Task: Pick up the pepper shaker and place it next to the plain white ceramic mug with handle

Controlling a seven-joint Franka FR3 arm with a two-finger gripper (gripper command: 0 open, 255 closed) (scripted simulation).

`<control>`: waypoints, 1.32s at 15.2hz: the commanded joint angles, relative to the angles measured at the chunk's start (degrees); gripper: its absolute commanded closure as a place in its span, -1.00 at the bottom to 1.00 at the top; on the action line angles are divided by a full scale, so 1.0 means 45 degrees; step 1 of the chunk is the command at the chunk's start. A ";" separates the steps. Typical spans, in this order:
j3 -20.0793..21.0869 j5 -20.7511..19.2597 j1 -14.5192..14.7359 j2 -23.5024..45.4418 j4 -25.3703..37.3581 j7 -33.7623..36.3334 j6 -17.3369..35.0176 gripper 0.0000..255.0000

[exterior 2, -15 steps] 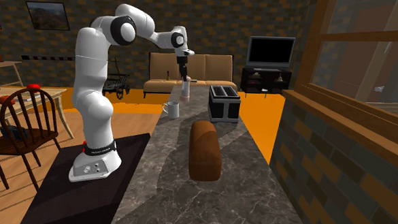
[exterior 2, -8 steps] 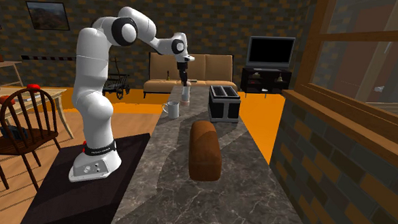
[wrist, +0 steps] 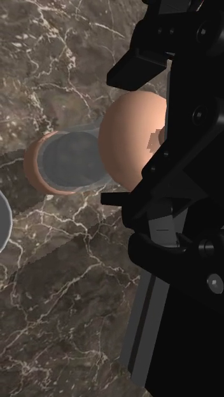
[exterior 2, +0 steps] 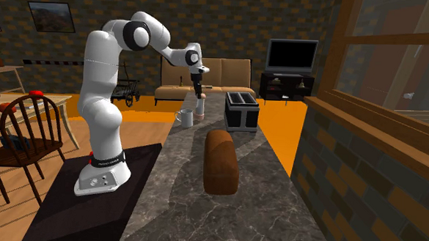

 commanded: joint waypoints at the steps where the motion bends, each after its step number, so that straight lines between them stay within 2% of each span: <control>1: -0.0010 -0.0028 -0.0002 0.0071 -0.0202 0.0023 0.0281 1.00; 8: -0.0010 -0.0028 -0.0002 0.0071 -0.0202 0.0023 0.0281 1.00; 9: -0.0010 -0.0028 -0.0002 0.0071 -0.0202 0.0023 0.0281 -1.00; 14: -0.0010 -0.0028 -0.0002 0.0072 -0.0201 0.0024 0.0281 -1.00; 18: 0.0056 0.0151 0.0001 -0.0532 0.0618 -0.0093 -0.1129 -1.00; 20: 0.0056 0.0152 0.0001 -0.0534 0.0616 -0.0094 -0.1129 -1.00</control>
